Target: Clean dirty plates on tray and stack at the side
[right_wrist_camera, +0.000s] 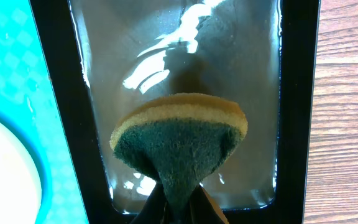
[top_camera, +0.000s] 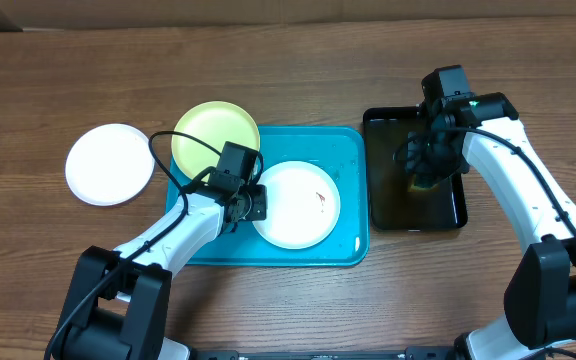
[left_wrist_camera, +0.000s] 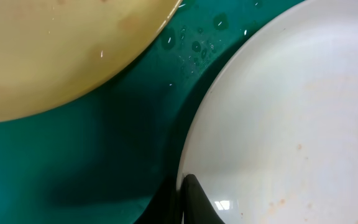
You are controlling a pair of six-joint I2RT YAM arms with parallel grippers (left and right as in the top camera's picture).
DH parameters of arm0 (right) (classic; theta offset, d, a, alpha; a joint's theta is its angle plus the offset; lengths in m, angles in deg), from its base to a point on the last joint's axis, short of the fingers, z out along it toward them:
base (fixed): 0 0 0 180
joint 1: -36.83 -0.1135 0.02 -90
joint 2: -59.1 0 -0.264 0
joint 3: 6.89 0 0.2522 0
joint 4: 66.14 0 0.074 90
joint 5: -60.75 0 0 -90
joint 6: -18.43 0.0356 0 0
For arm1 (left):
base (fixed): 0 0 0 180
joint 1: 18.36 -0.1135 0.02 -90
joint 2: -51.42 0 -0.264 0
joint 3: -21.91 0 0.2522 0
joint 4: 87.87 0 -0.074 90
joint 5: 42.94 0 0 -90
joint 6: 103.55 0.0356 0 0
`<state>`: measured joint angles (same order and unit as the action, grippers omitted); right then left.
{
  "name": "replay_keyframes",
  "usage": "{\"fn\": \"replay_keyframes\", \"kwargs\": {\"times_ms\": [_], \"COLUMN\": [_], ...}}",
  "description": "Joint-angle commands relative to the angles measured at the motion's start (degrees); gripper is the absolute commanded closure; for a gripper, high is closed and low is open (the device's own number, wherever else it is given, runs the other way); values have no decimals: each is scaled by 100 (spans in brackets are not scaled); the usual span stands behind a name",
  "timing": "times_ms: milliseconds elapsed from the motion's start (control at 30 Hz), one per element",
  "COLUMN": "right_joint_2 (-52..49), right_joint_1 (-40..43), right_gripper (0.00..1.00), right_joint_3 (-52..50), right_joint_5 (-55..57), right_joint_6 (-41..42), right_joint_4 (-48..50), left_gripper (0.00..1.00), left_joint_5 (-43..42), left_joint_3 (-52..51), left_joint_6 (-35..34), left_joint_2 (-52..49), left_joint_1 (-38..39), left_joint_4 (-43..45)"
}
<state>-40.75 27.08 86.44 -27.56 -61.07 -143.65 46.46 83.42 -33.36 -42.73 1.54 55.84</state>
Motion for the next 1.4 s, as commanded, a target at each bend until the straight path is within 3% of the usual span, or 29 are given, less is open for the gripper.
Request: {"fn": "replay_keyframes", "kwargs": {"times_ms": [0, 900, 1133, 1367], "right_joint_2": [63, 63, 63, 63], "right_joint_1": [7, -127, -601, -1639], "right_gripper": [96, 96, 96, 96], "right_joint_3": [35, 37, 37, 37], "right_joint_5": [-33, -17, 63, -409], "right_joint_6": [-4, 581, 691, 717], "right_joint_4": [20, -33, 63, 378], "left_gripper": [96, 96, 96, 96], "left_joint_5": [61, 61, 59, 59], "left_joint_3": [81, 81, 81, 81], "left_joint_6": [50, 31, 28, 4], "left_joint_2": [-66, -66, -66, -66], "left_joint_1": [37, 37, 37, 37], "left_joint_4": [7, 26, 26, 26]}}
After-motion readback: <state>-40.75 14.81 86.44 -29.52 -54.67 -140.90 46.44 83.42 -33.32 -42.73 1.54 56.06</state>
